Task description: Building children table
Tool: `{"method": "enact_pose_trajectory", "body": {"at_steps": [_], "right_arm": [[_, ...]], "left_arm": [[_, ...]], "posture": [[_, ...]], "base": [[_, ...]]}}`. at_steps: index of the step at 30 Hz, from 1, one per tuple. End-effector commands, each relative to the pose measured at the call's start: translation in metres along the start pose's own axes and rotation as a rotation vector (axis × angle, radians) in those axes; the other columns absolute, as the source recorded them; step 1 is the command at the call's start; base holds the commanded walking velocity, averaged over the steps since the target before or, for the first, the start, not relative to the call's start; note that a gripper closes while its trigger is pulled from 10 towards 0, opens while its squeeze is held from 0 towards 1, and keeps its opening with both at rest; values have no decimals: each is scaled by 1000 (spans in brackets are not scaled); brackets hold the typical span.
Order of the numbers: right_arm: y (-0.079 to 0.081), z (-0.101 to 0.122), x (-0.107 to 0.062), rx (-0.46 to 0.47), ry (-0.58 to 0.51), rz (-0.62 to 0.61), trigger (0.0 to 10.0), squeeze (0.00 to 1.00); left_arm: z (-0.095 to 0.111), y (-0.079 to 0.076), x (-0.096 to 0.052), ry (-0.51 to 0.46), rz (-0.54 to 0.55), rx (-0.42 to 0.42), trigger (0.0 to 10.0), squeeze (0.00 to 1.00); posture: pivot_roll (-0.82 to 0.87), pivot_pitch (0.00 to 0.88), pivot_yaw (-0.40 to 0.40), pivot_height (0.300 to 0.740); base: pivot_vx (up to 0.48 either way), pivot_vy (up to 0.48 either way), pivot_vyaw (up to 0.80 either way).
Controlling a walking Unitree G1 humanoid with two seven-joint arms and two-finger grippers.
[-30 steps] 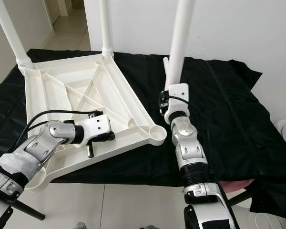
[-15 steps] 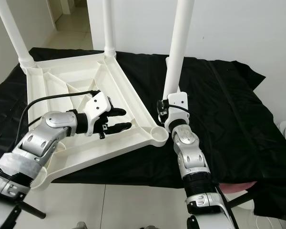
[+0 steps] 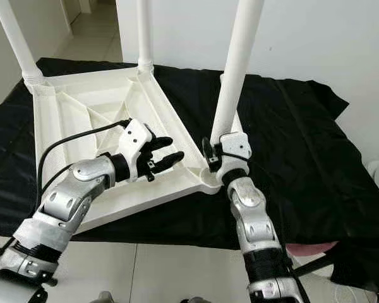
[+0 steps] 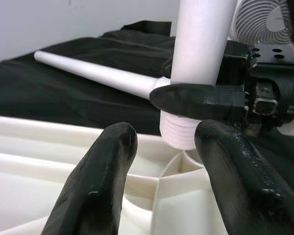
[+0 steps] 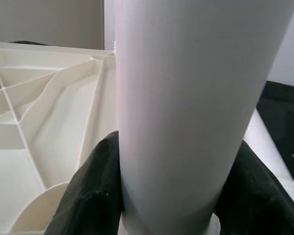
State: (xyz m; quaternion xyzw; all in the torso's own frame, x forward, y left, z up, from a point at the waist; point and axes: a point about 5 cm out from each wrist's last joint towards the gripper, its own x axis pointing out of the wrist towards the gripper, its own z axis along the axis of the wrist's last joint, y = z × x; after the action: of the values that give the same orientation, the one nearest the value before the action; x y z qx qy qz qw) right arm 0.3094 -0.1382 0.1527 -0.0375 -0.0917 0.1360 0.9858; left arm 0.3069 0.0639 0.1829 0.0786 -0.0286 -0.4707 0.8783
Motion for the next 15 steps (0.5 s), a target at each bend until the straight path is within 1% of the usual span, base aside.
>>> {"method": "enact_pose_trajectory", "body": {"at_steps": [1,2,4,5,8,15], "right_arm": [[-1,3,-3,19,-28,5,10000,0],[-1,3,-3,19,-28,5,10000,0],[-2,0,-6,33,-27,5,10000,0],[-2,0,-6,33,-27,5,10000,0],[-5,-6,-8,28,-6,-4,10000,0],[-8,-8,-8,34,-1,-13,10000,0]], "left_arm": [[-4,-2,0,20,43,-9,10000,0],[-4,-2,0,20,43,-9,10000,0],[-10,-11,-3,41,14,-1,10000,0],[-10,-11,-3,41,14,-1,10000,0],[-15,-21,-6,62,-12,13,10000,0],[-21,-28,-7,74,-2,33,10000,0]], "posture": [[30,40,-73,740],[30,40,-73,740],[32,41,-71,740],[32,41,-71,740],[34,39,-68,740],[33,38,-68,740]], "base": [[0,0,0],[0,0,0],[0,0,0],[0,0,0],[0,0,0],[0,0,0]]}}
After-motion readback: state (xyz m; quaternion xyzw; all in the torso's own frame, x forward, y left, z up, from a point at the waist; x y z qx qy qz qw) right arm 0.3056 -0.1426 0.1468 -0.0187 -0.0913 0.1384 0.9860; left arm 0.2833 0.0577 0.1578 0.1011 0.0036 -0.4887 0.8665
